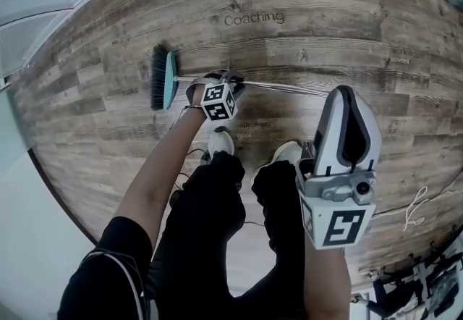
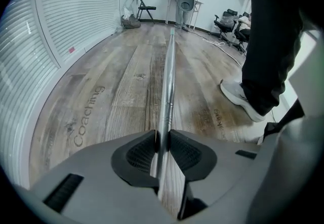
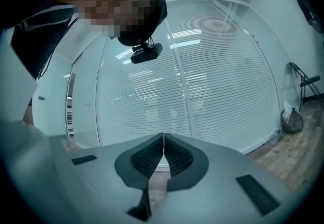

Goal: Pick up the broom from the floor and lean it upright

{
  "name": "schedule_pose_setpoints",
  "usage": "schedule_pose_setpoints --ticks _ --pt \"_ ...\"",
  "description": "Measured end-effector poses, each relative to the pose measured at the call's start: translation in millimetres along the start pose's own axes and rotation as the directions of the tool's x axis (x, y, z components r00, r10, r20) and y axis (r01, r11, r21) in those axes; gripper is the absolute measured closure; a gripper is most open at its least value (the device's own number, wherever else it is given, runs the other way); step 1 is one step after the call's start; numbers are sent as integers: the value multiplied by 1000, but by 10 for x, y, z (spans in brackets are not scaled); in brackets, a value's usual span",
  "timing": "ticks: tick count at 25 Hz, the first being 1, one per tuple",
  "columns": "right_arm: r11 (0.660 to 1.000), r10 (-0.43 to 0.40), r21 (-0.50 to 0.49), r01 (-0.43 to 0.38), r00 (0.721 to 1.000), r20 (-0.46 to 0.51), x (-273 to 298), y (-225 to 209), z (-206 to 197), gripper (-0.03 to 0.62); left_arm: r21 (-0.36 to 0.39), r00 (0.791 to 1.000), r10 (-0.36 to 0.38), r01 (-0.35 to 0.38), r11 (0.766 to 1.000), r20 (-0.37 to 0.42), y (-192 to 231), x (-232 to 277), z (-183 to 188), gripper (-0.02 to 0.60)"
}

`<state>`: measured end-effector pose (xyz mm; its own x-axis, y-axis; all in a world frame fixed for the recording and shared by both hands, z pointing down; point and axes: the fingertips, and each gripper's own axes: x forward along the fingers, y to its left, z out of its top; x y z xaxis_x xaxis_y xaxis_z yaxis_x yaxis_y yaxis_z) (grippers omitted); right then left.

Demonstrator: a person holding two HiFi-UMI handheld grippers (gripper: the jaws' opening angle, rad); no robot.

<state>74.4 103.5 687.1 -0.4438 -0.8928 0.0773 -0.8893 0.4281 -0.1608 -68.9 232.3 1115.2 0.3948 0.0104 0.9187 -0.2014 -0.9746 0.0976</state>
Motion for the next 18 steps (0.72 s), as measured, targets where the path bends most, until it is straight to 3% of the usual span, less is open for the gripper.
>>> schedule_pose_setpoints --ticks 3,7,12,18 --pt "999 -35 23 36 998 -48 -88 83 -24 574 -11 1000 8 -8 1000 -2 -64 -310 84 486" --pt "999 -19 28 21 998 -64 -210 288 284 574 -48 999 37 -37 998 2 -69 -781 188 494" --pt "999 13 34 -11 999 -31 -428 563 1088 574 -113 997 82 -81 990 7 1 -1459 377 495" --pt "997 69 -31 -69 998 9 -641 969 2099 574 -189 989 142 -134 973 30 122 -2321 755 494"
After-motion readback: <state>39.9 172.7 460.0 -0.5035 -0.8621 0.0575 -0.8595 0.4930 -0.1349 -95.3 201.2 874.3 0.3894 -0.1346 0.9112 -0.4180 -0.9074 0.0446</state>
